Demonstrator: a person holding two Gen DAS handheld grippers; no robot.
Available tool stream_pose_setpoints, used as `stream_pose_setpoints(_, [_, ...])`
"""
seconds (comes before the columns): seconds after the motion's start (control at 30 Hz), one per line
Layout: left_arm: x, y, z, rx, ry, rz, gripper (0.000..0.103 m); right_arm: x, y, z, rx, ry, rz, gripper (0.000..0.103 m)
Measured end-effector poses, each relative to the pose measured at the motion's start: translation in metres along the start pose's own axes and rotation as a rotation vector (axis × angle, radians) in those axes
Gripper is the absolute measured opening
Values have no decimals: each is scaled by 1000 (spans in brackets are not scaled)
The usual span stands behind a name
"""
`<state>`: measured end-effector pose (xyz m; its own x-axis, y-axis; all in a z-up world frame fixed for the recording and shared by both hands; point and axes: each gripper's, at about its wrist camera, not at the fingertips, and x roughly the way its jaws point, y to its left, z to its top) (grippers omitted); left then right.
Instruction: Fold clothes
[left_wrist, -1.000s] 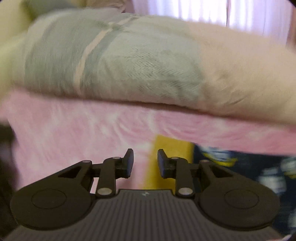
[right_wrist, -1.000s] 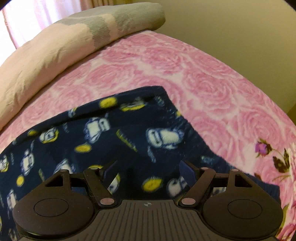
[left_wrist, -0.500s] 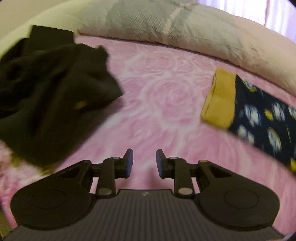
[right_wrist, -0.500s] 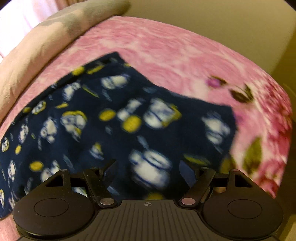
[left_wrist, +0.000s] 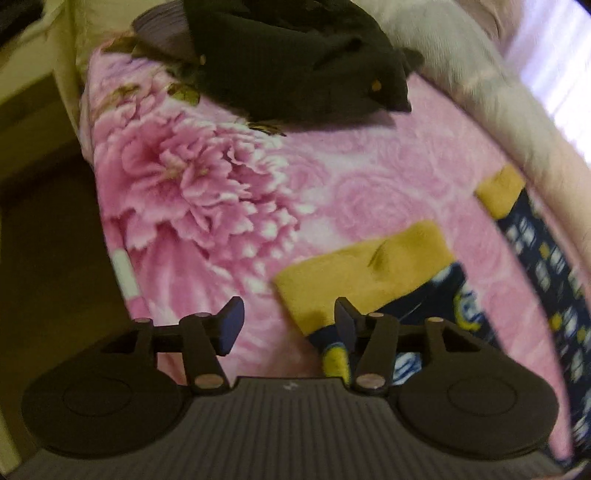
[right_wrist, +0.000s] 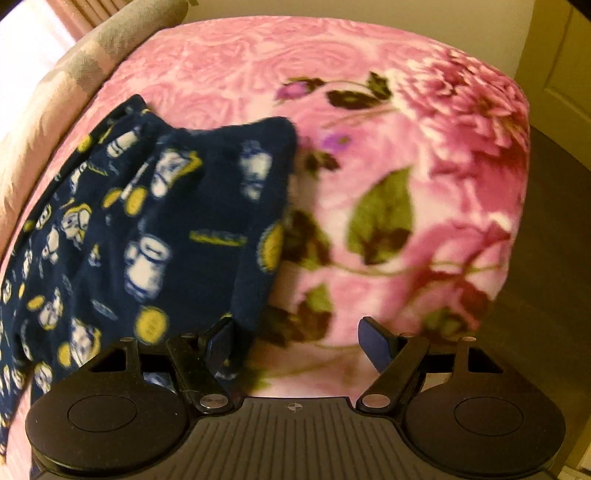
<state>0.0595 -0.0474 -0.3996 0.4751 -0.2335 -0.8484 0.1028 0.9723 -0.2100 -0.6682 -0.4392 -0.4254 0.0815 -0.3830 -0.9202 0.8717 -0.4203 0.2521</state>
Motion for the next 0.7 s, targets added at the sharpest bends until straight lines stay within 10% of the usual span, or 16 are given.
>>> stream_pose_setpoints(0.1, [21, -6, -1, -32, 53, -63, 62, -7, -14, 2, -17, -2, 8, 76])
stream_pose_setpoints(0.2, [33, -23, -7, 63, 23, -34, 7, -11, -23, 4, -15, -15, -1, 76])
stream_pose_setpoints(0.37, [27, -37, -25, 371, -71, 60, 14, -12, -26, 5, -4, -15, -11, 76])
stream_pose_setpoints(0.47, [37, -23, -15, 358, 33, 173, 48, -8, -23, 1, -5, 4, -19, 76])
stream_pose_setpoints(0.7, [20, -64, 39, 400, -101, 60, 44, -2, -9, -5, 7, 7, -51, 76])
